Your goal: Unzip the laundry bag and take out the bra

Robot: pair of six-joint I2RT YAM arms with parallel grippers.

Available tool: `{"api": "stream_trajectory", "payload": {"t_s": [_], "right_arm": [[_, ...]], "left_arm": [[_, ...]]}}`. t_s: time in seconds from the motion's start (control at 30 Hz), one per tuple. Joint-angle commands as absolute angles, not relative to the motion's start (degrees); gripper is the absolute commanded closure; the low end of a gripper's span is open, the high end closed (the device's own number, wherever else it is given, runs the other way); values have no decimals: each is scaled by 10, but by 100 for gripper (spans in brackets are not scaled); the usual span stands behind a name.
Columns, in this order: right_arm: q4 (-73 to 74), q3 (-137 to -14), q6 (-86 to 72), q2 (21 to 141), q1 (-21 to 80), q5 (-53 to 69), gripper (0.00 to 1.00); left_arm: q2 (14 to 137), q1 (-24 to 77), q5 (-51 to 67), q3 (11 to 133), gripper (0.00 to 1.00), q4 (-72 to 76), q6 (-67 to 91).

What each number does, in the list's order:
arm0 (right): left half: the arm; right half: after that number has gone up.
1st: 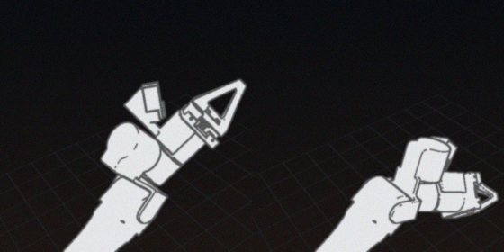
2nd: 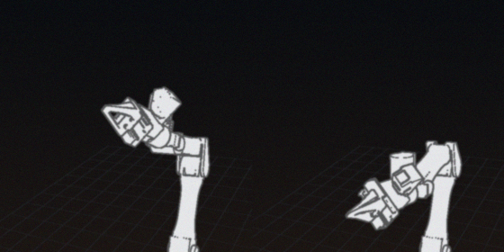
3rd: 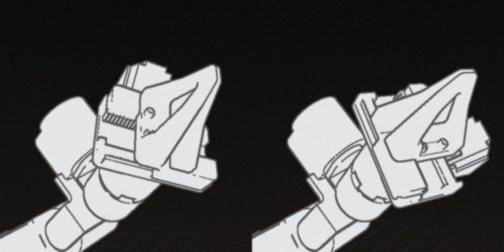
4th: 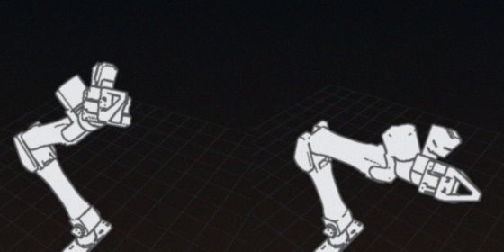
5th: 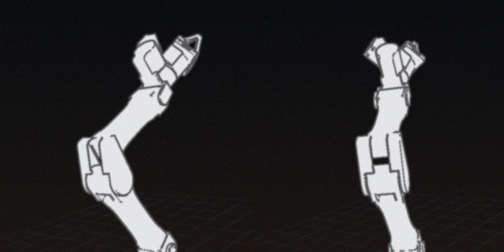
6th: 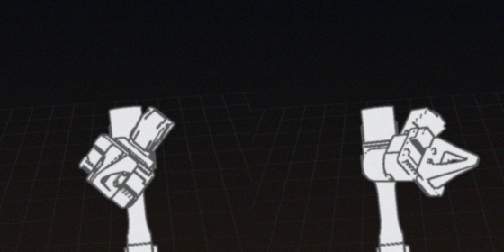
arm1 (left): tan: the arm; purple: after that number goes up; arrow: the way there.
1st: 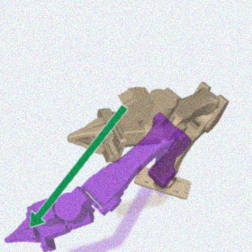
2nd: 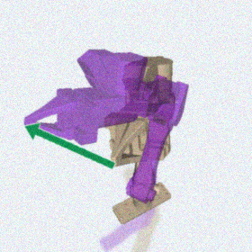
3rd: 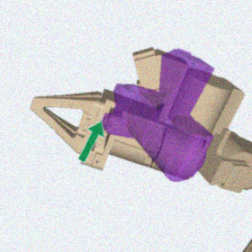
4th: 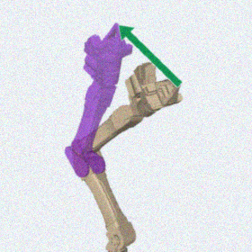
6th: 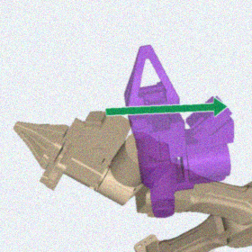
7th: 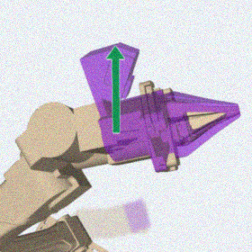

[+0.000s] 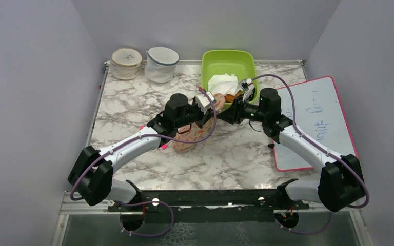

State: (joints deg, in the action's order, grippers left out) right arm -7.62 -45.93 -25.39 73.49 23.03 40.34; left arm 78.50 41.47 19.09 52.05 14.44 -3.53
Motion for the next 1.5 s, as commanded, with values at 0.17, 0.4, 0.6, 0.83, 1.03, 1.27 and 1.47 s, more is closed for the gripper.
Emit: {"api": "stream_trajectory", "payload": {"t_s": [0.17,0.4,0.6,0.83,1.03,1.27,1.47], "right_arm": [[5,-511,-224,723,268,224,67],[37,-539,-205,729,279,178,78],[44,-548,-198,731,283,173,88],[67,-554,-200,738,283,162,99],[79,-558,-194,746,259,256,99],[94,-566,-266,764,195,454,99],[0,-531,-380,753,139,570,99]], "left_arm": [[798,414,213,550,100,132,-34],[802,414,219,552,100,130,-33],[803,414,220,554,100,128,-33],[799,415,205,554,100,121,-45],[775,414,168,531,100,115,-129],[735,415,151,468,100,162,-215],[746,415,219,470,100,154,-222]]}}
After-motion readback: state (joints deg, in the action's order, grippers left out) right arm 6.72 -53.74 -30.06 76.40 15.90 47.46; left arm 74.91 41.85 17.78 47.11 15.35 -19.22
